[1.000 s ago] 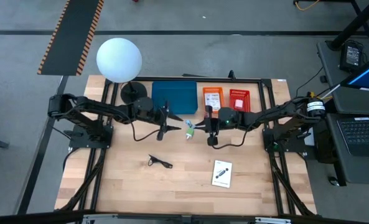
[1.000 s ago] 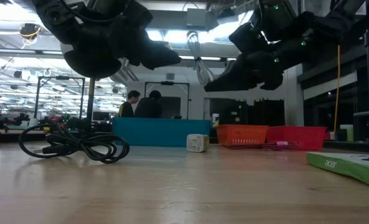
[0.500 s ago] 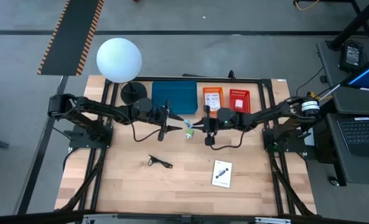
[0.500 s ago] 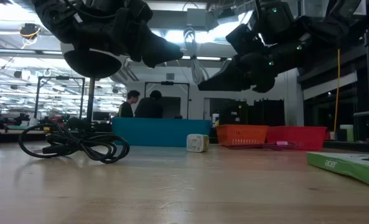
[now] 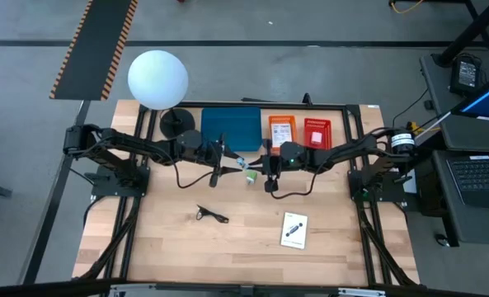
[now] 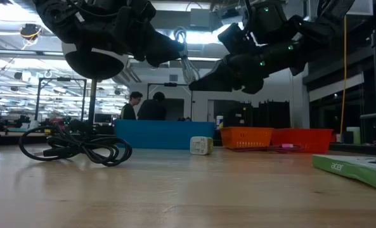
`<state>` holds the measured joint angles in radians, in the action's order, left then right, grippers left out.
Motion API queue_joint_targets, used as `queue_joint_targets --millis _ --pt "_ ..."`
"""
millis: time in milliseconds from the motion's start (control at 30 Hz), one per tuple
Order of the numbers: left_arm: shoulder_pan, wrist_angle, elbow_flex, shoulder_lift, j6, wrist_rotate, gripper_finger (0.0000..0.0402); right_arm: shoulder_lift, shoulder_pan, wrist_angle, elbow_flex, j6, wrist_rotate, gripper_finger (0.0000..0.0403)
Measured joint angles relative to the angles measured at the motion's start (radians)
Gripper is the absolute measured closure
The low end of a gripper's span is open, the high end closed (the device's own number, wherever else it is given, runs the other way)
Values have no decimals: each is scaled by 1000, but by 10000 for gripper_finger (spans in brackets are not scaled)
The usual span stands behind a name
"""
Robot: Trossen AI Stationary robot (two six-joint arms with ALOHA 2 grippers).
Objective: Pick and place items into bin
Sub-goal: Put the light blue charger cable into the blue bin
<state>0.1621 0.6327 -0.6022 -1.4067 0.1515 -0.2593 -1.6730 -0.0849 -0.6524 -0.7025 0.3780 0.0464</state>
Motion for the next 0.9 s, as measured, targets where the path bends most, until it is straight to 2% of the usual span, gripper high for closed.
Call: queue_joint_targets --millis 200,467,667,900 --pt "0 39 -1 0 0 0 265 -5 0 -5 0 1 0 403" --pt "0 37 -1 0 47 -16 383 -5 0 -10 0 -2 0 403" --pt "-4 24 -1 0 103 -21 387 -5 0 -5 0 -43 0 399" --pt "12 22 -1 0 108 6 387 -5 0 -5 0 -75 -6 364"
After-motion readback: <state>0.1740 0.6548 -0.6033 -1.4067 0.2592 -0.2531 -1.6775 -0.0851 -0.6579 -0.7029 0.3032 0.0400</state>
